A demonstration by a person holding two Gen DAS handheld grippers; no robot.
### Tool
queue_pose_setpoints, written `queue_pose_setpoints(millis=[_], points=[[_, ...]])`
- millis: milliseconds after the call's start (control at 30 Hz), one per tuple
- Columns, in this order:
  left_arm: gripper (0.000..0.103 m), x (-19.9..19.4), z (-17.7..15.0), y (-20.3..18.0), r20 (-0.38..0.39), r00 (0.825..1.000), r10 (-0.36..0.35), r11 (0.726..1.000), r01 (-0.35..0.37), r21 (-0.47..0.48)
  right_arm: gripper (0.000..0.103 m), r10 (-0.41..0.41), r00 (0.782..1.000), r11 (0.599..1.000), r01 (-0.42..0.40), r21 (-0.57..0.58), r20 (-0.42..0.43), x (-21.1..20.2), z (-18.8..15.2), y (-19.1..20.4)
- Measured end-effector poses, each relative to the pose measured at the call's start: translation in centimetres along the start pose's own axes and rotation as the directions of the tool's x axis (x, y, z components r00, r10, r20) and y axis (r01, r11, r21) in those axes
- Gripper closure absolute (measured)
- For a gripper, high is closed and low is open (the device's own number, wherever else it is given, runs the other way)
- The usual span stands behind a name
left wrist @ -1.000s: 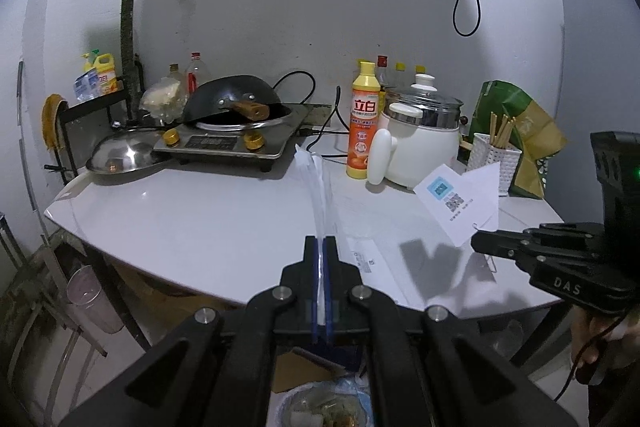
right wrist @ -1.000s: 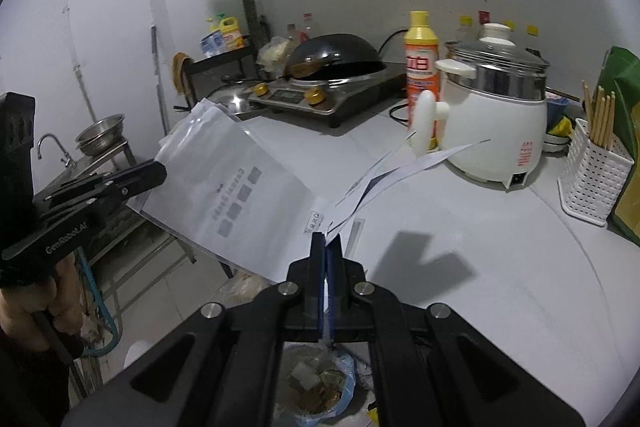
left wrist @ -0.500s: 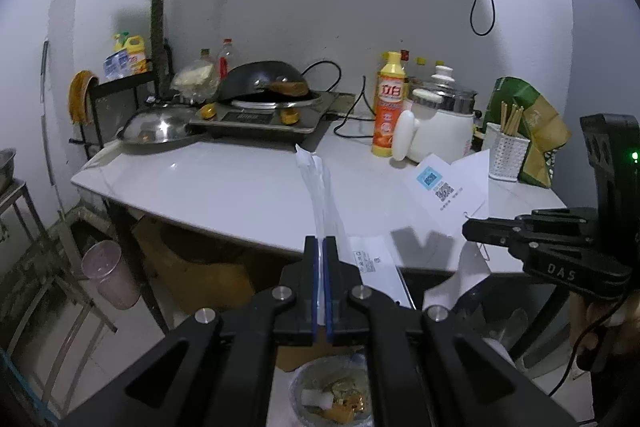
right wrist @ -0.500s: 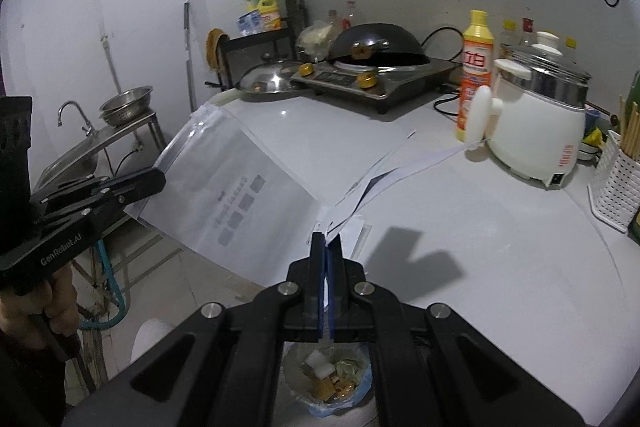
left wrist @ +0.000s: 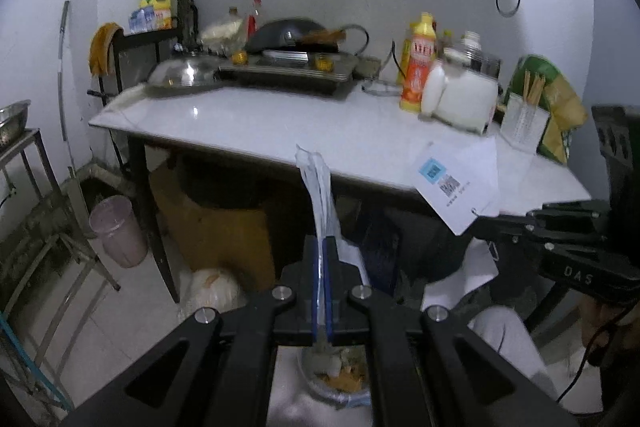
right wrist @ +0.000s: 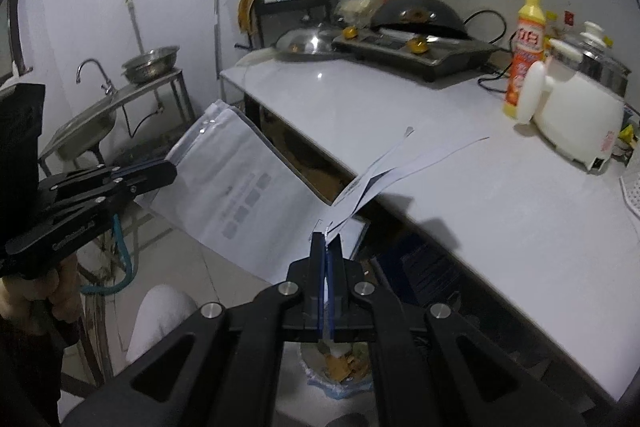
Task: Collect trash
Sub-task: 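Carry the sleeve down to the bin with the left tool while the right tool carries the papers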
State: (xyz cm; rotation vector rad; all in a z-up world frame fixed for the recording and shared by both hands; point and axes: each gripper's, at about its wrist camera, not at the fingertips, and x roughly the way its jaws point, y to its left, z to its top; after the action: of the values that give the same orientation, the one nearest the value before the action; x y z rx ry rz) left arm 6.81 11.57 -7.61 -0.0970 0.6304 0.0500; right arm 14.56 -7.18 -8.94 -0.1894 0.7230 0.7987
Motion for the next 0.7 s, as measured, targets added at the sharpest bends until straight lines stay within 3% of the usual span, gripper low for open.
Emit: queue_pose_setpoints(millis=[367, 700], points=[[0.101, 5.9, -4.7, 0.8, -0.128, 0.992, -0.020, 0.999, 0.017, -0.028, 0.103, 0.032, 0.992, 0.999, -0.036, -0.027, -0.125, 5.2, -4.7, 1.2], [0.101, 13.7, -8.5, -0.5, -0.267, 0.962, -0.057, 0.998, 0.052, -0.025, 0.102, 0.032, 0.969, 0.999, -0.033, -0.001, -0.243, 10.8, -8.8, -1.0]])
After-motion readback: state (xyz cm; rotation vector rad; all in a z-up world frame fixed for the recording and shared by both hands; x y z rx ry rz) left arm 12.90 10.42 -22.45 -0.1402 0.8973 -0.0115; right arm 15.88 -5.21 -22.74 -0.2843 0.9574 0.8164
